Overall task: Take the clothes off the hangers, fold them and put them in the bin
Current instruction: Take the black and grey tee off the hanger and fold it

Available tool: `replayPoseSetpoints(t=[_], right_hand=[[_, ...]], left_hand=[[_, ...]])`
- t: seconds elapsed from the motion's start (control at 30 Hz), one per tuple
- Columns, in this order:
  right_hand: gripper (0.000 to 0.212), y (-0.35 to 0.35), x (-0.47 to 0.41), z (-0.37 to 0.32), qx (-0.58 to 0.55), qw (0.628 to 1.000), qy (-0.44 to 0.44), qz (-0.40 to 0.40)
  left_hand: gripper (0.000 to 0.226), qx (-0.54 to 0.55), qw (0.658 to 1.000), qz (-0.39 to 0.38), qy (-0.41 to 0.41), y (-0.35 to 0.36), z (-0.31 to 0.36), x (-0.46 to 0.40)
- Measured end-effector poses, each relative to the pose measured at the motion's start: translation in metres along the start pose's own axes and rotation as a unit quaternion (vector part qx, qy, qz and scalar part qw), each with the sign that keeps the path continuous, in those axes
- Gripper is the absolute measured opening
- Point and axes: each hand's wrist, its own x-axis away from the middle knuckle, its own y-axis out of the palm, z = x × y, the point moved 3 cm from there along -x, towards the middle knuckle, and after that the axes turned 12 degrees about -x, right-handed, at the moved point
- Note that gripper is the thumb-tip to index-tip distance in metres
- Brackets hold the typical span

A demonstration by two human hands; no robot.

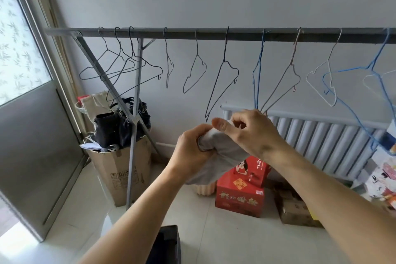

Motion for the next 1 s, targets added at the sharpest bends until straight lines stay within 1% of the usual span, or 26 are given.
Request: replayPoseSetpoints(t=[0.07, 0.13, 0.17, 0.23, 0.33, 0.43, 0.53, 0.6, 0.67, 0.7, 0.77, 0.8, 0.83, 0.87, 0.9, 0.93, 0.97, 1.0], right_hand=[[0.046, 0.003, -0.003, 0.002, -0.078, 0.997, 0.016, -0.018], [0.025, 0.005, -0.005, 0.005, -0.170, 0.985, 0.016, -0.016], [0.020, 0.006, -0.004, 0.004, -0.195, 0.981, 0.003, -0.008], [0.019, 0.009, -0.004, 0.001, -0.221, 0.974, -0.036, 0.026], [0.020, 0.015, -0.008, 0.004, -0.251, 0.962, -0.056, 0.090], [0.021, 0.025, -0.018, 0.008, -0.197, 0.973, -0.059, 0.103], [0.019, 0.043, -0.030, 0.003, -0.146, 0.982, -0.069, 0.094], [0.017, 0.059, -0.040, -0.004, -0.096, 0.992, -0.069, 0.052], [0.016, 0.077, -0.050, -0.007, -0.050, 0.998, -0.042, -0.018], [0.019, 0.087, -0.054, -0.005, -0.029, 0.998, -0.017, -0.044], [0.037, 0.108, -0.065, 0.008, -0.006, 0.998, 0.033, -0.052], [0.049, 0.119, -0.069, 0.014, -0.022, 0.997, 0.056, -0.046], [0.064, 0.132, -0.071, 0.020, -0.068, 0.993, 0.086, -0.046], [0.081, 0.149, -0.073, 0.023, -0.140, 0.980, 0.126, -0.058], [0.095, 0.167, -0.074, 0.030, -0.217, 0.956, 0.178, -0.081], [0.102, 0.187, -0.071, 0.030, -0.288, 0.920, 0.235, -0.126], [0.100, 0.208, -0.067, 0.029, -0.359, 0.868, 0.287, -0.188], [0.092, 0.227, -0.062, 0.026, -0.425, 0.808, 0.326, -0.244]], left_hand=[[0.035, -0.008, 1.000, 0.001, 0.012, -0.002, 0.002, 0.002], [0.036, -0.004, 1.000, -0.004, 0.004, -0.003, -0.001, 0.003], [0.037, 0.000, 1.000, -0.010, -0.012, -0.003, -0.004, 0.004], [0.033, 0.012, 0.997, -0.042, -0.057, -0.004, -0.012, 0.007], [0.026, 0.048, 0.983, -0.126, -0.126, -0.003, -0.021, 0.018], [0.024, 0.135, 0.957, -0.184, -0.180, -0.004, -0.027, 0.035], [0.026, 0.200, 0.932, -0.198, -0.228, -0.014, -0.034, 0.047], [0.027, 0.243, 0.916, -0.188, -0.259, -0.023, -0.044, 0.053], [0.028, 0.290, 0.895, -0.172, -0.291, -0.032, -0.057, 0.061], [0.030, 0.309, 0.887, -0.162, -0.304, -0.037, -0.066, 0.065], [0.038, 0.343, 0.872, -0.128, -0.325, -0.047, -0.086, 0.072], [0.043, 0.359, 0.865, -0.107, -0.334, -0.053, -0.097, 0.075], [0.046, 0.377, 0.856, -0.085, -0.344, -0.059, -0.108, 0.077], [0.047, 0.396, 0.846, -0.062, -0.353, -0.067, -0.122, 0.078], [0.047, 0.413, 0.836, -0.042, -0.360, -0.073, -0.134, 0.079], [0.049, 0.425, 0.827, -0.028, -0.367, -0.082, -0.148, 0.078], [0.053, 0.434, 0.820, -0.019, -0.372, -0.090, -0.160, 0.078], [0.059, 0.439, 0.816, -0.013, -0.375, -0.098, -0.174, 0.077]])
